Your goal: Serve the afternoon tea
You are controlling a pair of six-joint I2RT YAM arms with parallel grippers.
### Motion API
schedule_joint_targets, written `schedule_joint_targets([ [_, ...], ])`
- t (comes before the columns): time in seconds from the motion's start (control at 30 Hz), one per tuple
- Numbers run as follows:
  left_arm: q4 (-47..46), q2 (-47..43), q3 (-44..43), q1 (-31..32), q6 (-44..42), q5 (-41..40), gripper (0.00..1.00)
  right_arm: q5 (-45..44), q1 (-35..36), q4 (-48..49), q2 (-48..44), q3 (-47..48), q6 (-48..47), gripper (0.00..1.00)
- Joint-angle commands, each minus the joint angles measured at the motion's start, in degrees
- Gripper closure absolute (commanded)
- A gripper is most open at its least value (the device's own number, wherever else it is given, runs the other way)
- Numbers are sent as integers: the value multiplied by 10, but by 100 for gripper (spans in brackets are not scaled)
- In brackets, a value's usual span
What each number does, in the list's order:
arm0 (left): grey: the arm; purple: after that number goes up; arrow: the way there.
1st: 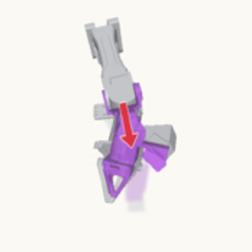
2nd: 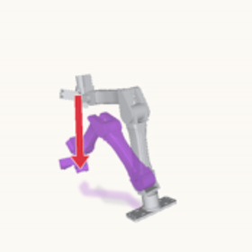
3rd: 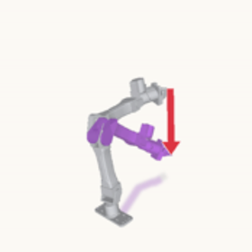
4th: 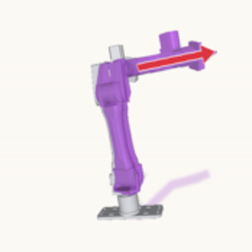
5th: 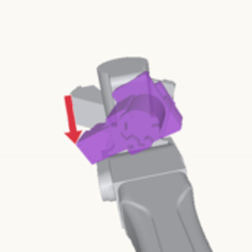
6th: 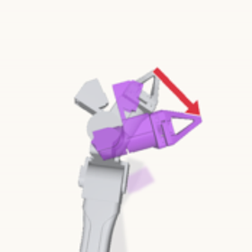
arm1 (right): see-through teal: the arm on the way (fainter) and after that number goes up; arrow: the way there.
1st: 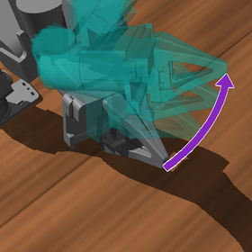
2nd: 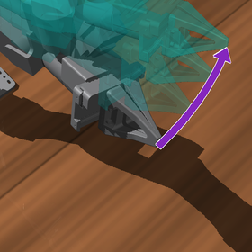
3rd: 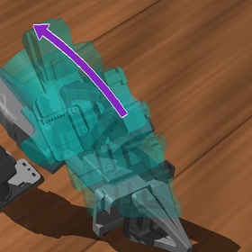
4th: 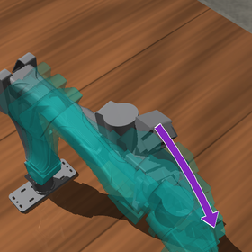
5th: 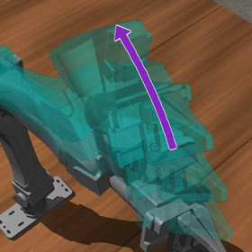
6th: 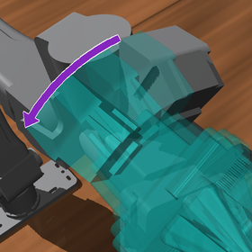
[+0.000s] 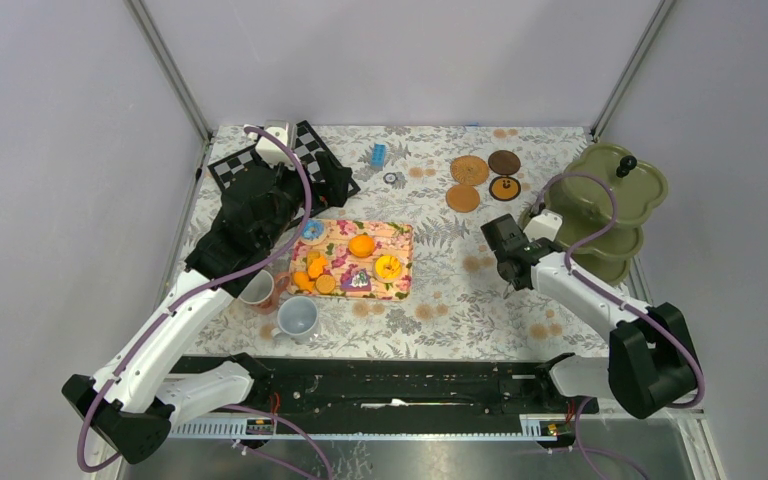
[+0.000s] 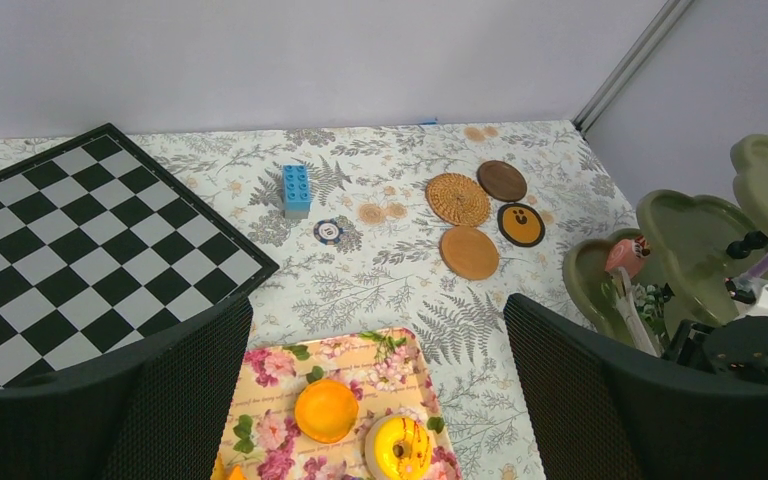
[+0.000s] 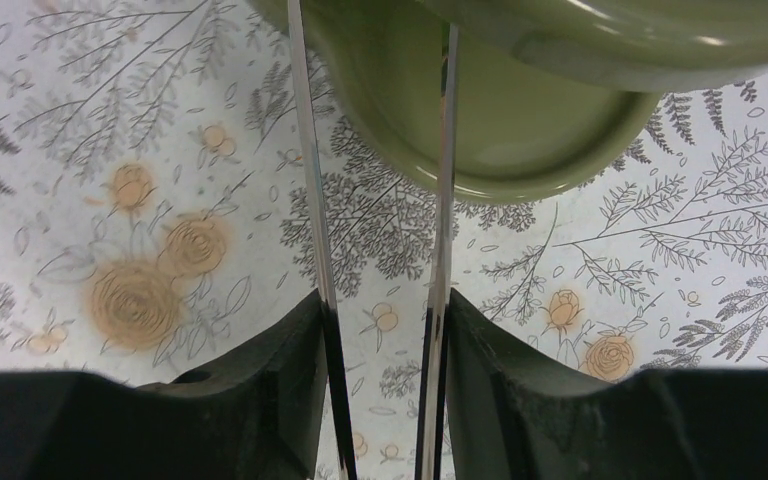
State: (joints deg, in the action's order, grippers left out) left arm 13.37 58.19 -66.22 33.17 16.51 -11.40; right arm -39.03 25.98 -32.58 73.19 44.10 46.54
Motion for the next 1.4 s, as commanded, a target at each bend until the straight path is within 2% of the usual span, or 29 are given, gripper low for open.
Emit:
schedule_joint_targets([
  [0.0,-16,-3,-7,9,0,2,1,-51,-18,42,21,-10,48,53],
  [0.23,-13,1,-9,18,-2,-1,1,-50,-20,38,13,-17,55,52],
  [0.5,-12,4,-8,17,-2,-5,1,-51,-20,36,5,-23,38,39],
  [0.87,-13,8,-7,17,-7,-13,1,-34,-20,20,-18,-1,-1,40],
  [1.13,-12,8,-9,10,-3,-5,1,13,-20,-29,-82,10,-35,42],
  [1.37,-12,14,-9,6,-2,-2,1,112,-20,-4,-136,8,-145,42],
])
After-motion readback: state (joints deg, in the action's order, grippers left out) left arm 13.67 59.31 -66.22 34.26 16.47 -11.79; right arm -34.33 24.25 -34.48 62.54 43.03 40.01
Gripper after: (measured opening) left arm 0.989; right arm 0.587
